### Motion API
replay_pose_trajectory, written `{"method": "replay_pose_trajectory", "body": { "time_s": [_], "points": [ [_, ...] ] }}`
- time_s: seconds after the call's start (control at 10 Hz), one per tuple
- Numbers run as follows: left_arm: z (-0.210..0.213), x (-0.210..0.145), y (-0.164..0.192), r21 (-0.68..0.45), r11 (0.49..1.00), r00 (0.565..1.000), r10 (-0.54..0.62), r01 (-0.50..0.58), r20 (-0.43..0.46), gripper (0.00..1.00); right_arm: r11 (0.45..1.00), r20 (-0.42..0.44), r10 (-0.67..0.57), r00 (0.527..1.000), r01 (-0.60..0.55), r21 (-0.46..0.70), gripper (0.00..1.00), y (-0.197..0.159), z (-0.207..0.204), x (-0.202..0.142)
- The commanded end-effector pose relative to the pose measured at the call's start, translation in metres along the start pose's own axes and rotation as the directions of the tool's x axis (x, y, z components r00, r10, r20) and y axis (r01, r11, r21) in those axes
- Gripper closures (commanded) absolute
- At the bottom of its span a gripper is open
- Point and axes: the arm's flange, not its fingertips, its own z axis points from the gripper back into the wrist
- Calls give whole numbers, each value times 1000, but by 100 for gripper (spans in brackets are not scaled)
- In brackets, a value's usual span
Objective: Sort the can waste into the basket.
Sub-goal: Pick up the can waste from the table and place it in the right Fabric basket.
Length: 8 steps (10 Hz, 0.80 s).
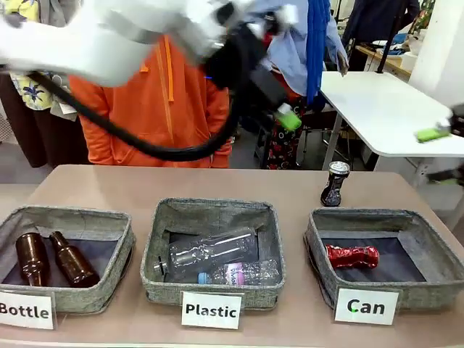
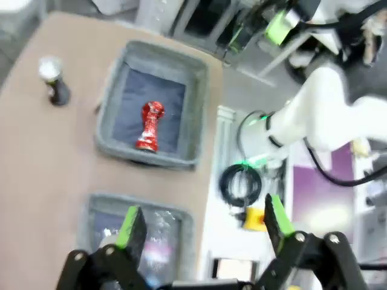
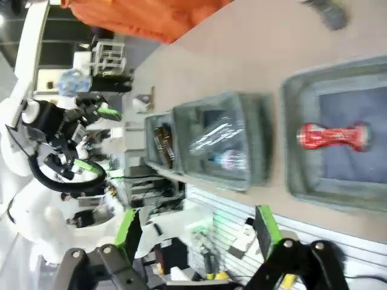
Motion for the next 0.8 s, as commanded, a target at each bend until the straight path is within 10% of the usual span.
{"method": "replay_pose_trajectory", "body": {
  "time_s": [0.0,0.4,0.7],
  "points": [
    [35,-87,-23,-46,986,978,165,-161,125,0,991,-64,-112,992,117,72,0,8,-48,0],
    [118,-239,-20,-166,817,737,572,-553,359,0,897,-234,-278,932,339,283,0,-15,-110,18],
    [138,-381,-18,-247,785,555,587,-568,589,0,900,-245,-278,929,341,270,0,-27,-114,29]
  ]
}}
